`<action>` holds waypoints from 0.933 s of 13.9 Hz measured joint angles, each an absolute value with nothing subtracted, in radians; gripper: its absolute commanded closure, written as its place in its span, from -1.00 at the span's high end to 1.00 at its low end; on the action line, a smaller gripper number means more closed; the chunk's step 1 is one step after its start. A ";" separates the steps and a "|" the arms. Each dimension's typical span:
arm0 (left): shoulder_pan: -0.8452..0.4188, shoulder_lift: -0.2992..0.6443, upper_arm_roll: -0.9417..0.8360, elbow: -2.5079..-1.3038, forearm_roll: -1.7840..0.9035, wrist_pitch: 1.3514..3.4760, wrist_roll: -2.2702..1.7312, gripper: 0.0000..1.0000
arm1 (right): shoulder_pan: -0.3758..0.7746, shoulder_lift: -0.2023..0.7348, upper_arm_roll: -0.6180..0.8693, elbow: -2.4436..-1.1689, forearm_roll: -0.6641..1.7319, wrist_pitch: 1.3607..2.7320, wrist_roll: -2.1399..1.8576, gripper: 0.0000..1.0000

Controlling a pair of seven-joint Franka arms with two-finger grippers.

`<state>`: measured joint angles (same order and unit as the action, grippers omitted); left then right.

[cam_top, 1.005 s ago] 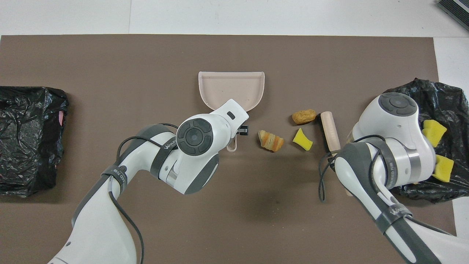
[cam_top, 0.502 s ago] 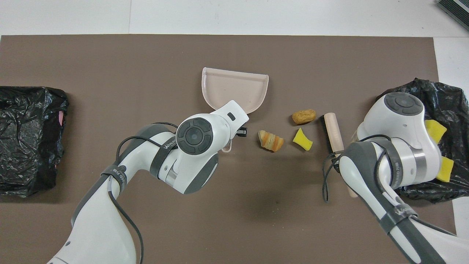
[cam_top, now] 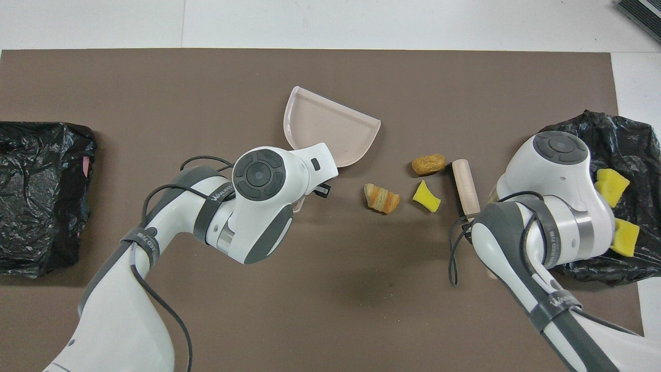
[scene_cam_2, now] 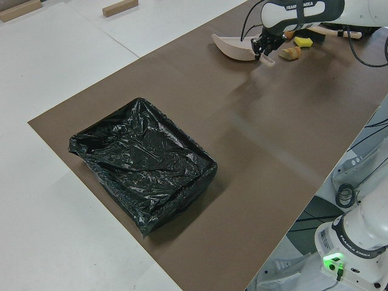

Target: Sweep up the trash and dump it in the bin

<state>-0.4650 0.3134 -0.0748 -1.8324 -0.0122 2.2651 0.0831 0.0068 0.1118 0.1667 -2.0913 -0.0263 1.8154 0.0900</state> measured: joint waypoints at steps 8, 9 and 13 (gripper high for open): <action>-0.392 0.223 -0.073 -1.833 -0.012 1.995 0.539 -1.00 | 0.096 0.112 0.169 -2.097 0.047 1.848 0.209 -1.00; -0.388 0.212 -0.074 -1.837 -0.012 1.951 0.580 -1.00 | 0.107 0.112 0.169 -2.097 0.063 1.850 0.218 -1.00; -0.396 0.142 -0.089 -1.966 -0.012 1.975 0.611 -1.00 | 0.151 0.116 0.170 -2.099 0.096 1.874 0.279 -1.00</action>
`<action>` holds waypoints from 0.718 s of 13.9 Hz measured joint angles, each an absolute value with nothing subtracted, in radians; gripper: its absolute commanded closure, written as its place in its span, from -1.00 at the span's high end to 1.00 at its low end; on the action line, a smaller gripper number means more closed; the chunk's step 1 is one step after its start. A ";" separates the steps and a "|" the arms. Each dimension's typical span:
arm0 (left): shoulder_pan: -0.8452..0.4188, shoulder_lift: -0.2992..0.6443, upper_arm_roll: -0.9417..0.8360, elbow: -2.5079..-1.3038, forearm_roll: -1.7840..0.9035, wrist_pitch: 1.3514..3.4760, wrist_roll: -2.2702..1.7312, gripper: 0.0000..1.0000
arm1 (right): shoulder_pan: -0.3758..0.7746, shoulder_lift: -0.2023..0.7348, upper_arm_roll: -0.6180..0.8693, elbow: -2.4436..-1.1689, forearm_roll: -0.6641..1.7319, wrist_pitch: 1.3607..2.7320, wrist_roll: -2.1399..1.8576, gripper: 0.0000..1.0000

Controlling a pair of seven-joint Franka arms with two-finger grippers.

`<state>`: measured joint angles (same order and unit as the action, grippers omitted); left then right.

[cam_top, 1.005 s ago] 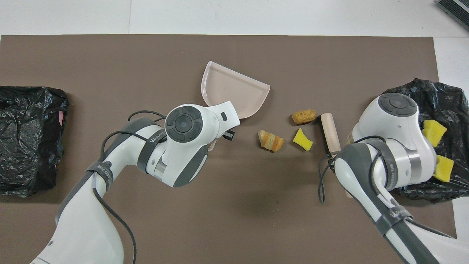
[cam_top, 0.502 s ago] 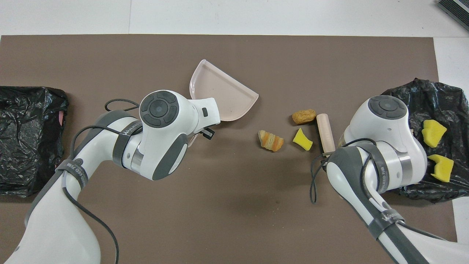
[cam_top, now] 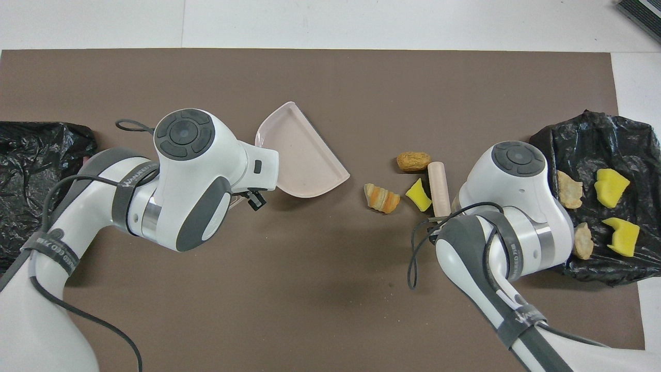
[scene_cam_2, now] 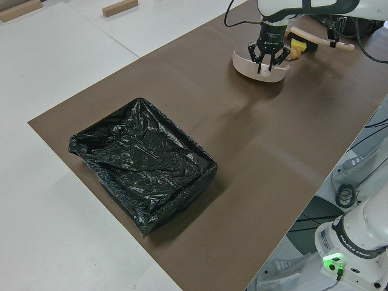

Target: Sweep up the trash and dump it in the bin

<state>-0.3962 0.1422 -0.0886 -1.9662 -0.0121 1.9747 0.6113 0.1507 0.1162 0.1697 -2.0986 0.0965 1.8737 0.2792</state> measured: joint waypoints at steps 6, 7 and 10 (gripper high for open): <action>-0.440 0.036 -0.092 -2.160 -0.012 2.164 0.587 -1.00 | 0.260 0.123 0.171 -2.096 0.185 1.927 0.323 -1.00; -0.440 0.036 -0.091 -2.162 -0.012 2.166 0.586 -1.00 | 0.276 0.123 0.171 -2.096 0.208 1.938 0.326 -1.00; -0.440 0.035 -0.091 -2.165 -0.013 2.169 0.583 -1.00 | 0.322 0.123 0.172 -2.095 0.313 1.995 0.326 -1.00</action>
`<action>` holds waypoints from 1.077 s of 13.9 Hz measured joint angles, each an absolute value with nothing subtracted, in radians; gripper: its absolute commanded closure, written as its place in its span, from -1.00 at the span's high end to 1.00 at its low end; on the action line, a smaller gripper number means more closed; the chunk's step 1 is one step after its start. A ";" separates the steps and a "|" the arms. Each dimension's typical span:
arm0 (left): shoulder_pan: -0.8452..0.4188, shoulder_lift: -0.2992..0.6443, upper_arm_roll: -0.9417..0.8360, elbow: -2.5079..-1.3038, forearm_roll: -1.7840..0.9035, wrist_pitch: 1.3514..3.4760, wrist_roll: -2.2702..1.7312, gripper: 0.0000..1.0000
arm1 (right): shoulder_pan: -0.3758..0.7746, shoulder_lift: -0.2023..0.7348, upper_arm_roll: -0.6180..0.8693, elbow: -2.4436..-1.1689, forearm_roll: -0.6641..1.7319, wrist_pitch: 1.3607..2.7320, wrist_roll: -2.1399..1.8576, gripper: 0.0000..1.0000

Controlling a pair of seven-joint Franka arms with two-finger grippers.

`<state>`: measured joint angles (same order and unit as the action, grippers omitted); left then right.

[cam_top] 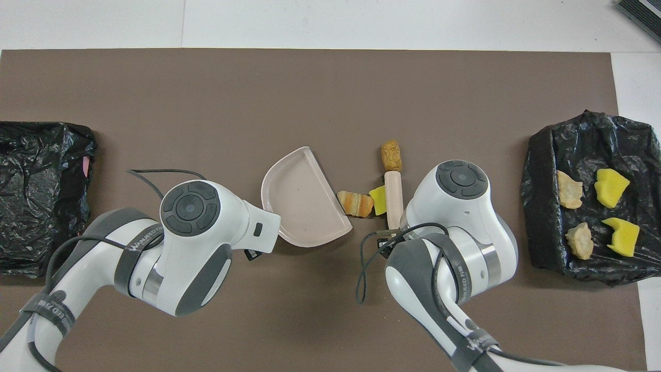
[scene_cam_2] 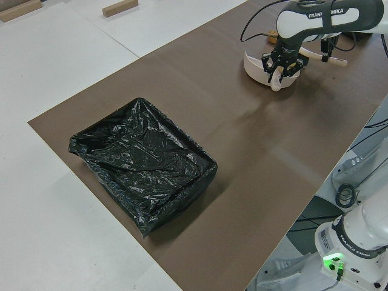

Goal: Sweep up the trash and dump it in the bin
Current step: 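Sweep the scraps into the dustpan with the right gripper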

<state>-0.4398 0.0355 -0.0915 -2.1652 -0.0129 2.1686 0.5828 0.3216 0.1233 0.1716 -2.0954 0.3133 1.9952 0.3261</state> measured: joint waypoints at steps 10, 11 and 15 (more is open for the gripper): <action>-0.440 0.035 -0.092 -2.168 -0.014 2.169 0.567 -1.00 | 0.284 0.128 0.153 -1.983 0.207 1.859 0.326 -1.00; -0.440 0.035 -0.092 -2.168 -0.014 2.169 0.567 -1.00 | 0.260 0.129 0.152 -1.973 0.136 1.842 0.326 -1.00; -0.440 0.035 -0.091 -2.168 -0.015 2.169 0.565 -1.00 | 0.173 0.157 0.150 -1.948 -0.042 1.823 0.302 -1.00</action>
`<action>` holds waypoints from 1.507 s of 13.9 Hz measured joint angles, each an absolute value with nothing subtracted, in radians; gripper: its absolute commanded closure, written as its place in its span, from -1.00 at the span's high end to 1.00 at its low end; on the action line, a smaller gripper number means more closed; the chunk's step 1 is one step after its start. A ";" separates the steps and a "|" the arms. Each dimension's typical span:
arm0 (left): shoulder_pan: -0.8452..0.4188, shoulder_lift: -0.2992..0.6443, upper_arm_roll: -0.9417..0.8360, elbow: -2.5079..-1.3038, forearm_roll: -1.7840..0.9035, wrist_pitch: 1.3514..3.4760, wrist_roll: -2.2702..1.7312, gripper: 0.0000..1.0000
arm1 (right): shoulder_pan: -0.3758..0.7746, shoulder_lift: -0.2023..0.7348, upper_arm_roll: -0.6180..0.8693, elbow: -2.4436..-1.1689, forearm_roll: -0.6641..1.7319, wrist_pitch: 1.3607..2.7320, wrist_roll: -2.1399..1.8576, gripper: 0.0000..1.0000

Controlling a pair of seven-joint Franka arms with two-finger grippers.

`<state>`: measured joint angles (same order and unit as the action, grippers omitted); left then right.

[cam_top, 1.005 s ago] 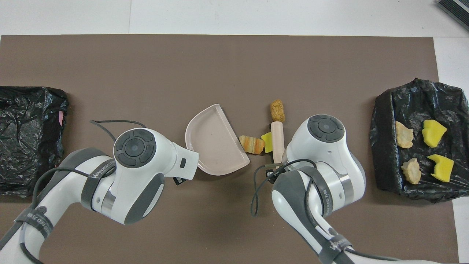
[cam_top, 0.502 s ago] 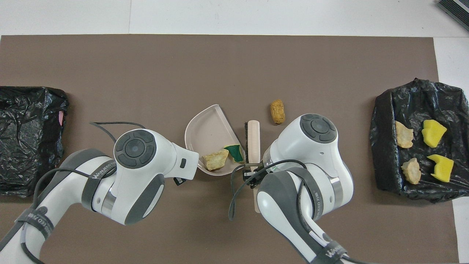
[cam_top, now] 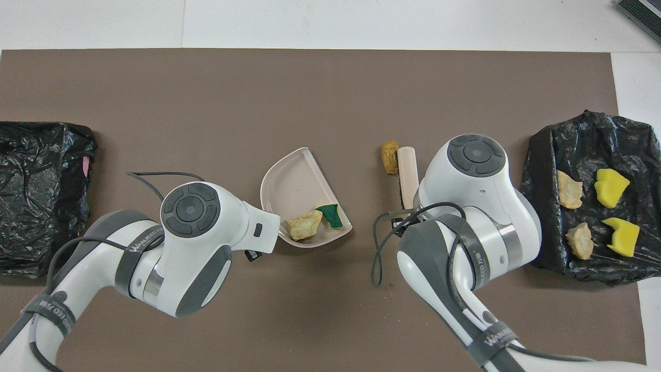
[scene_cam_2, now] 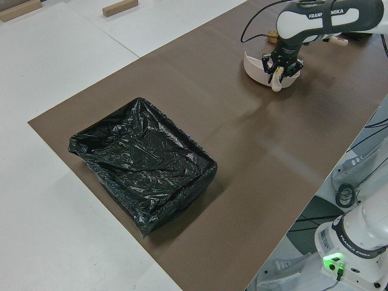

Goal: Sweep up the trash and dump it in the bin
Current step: 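Sweep the scraps into the dustpan with the right gripper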

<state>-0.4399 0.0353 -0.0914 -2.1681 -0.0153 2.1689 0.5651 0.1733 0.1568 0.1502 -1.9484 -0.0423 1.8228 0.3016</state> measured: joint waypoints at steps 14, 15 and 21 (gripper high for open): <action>-0.440 0.035 -0.091 -2.172 -0.017 2.169 0.545 -1.00 | 0.328 0.315 0.210 -1.860 0.041 1.984 -0.029 -1.00; -0.440 0.035 -0.091 -2.174 -0.018 2.169 0.543 -1.00 | 0.332 0.311 0.220 -1.859 0.082 1.985 -0.032 -1.00; -0.440 0.032 -0.090 -2.178 -0.018 2.177 0.538 -1.00 | 0.309 0.296 0.226 -1.853 0.312 2.004 0.000 -1.00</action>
<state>-0.4396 0.0321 -0.0905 -2.1781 -0.0183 2.1767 0.5376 0.3090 0.2961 0.2262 -1.8530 0.3116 2.0035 -0.0005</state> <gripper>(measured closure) 0.687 0.744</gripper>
